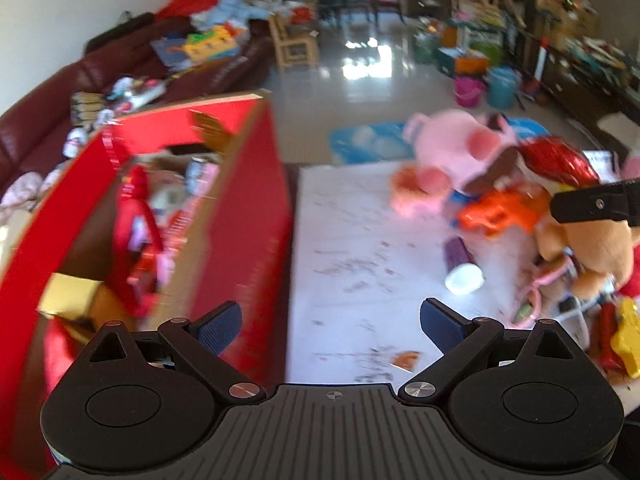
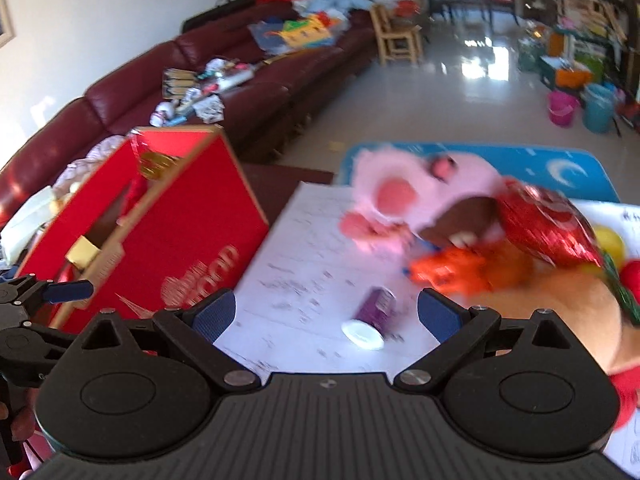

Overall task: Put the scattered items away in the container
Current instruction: 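Move both tools back over the table toward the pink heart sunglasses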

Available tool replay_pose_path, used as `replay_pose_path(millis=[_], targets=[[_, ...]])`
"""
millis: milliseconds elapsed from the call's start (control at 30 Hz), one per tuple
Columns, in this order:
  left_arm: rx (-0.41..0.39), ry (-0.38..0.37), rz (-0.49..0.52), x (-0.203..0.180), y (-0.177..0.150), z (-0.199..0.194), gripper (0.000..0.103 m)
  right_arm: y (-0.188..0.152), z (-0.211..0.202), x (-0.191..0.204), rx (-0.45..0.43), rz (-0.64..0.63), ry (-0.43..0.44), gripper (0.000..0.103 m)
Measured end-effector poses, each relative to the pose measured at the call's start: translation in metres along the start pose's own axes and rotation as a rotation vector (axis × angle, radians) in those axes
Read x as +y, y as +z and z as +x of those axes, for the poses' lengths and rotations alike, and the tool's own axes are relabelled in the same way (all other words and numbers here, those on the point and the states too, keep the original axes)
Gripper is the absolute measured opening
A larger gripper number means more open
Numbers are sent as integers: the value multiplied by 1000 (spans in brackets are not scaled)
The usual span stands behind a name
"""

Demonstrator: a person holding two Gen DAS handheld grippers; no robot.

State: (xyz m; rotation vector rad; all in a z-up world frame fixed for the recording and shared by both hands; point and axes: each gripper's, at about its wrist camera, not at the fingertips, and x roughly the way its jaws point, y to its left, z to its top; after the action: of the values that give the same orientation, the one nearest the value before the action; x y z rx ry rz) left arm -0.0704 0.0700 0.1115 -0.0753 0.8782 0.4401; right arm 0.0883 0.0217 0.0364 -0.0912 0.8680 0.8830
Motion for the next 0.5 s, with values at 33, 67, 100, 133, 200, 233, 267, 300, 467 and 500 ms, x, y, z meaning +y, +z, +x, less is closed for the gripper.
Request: replay_pose_path(millis=[33, 67, 100, 133, 200, 233, 267, 300, 467, 500], targets=[[11, -10, 9, -7, -1, 6, 101, -2, 1, -6, 3, 10, -6, 98], [18, -16, 14, -12, -3, 10, 101, -3, 0, -10, 1, 18, -13, 98], [26, -20, 18, -17, -4, 15, 101, -5, -1, -15, -5, 25, -20, 98], [34, -21, 20, -21, -5, 20, 101, -6, -2, -19, -10, 30, -23, 98], [66, -26, 22, -31, -8, 32, 101, -6, -1, -25, -12, 40, -25, 98], [78, -36, 22, -34, -9, 36, 101, -7, 0, -27, -10, 45, -25, 98], [88, -51, 24, -39, -11, 40, 101, -8, 0, -29, -8, 49, -22, 98], [96, -67, 27, -44, -12, 44, 101, -9, 0, -32, -6, 50, -19, 98], [120, -139, 72, -80, -17, 68, 101, -26, 2, -41, 11, 63, -21, 98], [133, -154, 75, -88, -18, 74, 101, -32, 2, -45, 19, 72, -23, 98]])
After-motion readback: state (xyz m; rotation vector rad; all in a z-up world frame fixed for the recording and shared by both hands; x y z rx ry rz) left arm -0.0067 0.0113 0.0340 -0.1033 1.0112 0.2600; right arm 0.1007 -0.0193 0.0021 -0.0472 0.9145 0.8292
